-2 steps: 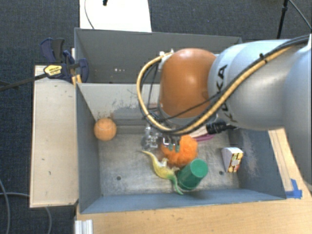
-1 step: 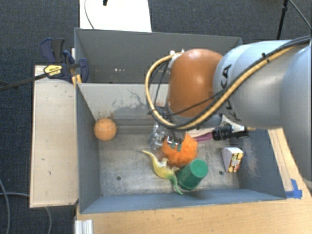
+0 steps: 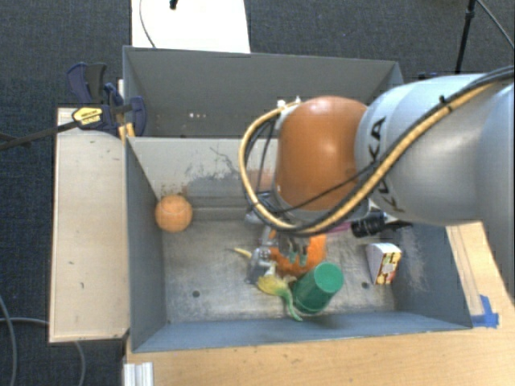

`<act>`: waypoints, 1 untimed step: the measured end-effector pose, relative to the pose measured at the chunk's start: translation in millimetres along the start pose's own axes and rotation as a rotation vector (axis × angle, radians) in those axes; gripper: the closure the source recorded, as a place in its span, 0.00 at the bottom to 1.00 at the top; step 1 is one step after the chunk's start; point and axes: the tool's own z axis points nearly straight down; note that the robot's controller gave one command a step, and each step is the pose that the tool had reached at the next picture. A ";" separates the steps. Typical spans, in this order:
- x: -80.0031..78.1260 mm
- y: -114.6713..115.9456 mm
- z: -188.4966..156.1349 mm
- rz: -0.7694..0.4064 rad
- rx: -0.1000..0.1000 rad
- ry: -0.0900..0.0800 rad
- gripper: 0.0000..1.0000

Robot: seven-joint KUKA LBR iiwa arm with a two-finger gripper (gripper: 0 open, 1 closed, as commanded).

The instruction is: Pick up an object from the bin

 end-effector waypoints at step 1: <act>12.2 6.4 -1.7 0.048 0.000 0.001 0.00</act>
Offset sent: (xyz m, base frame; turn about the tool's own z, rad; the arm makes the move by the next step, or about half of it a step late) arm 0.0162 -0.0486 -0.1084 0.1160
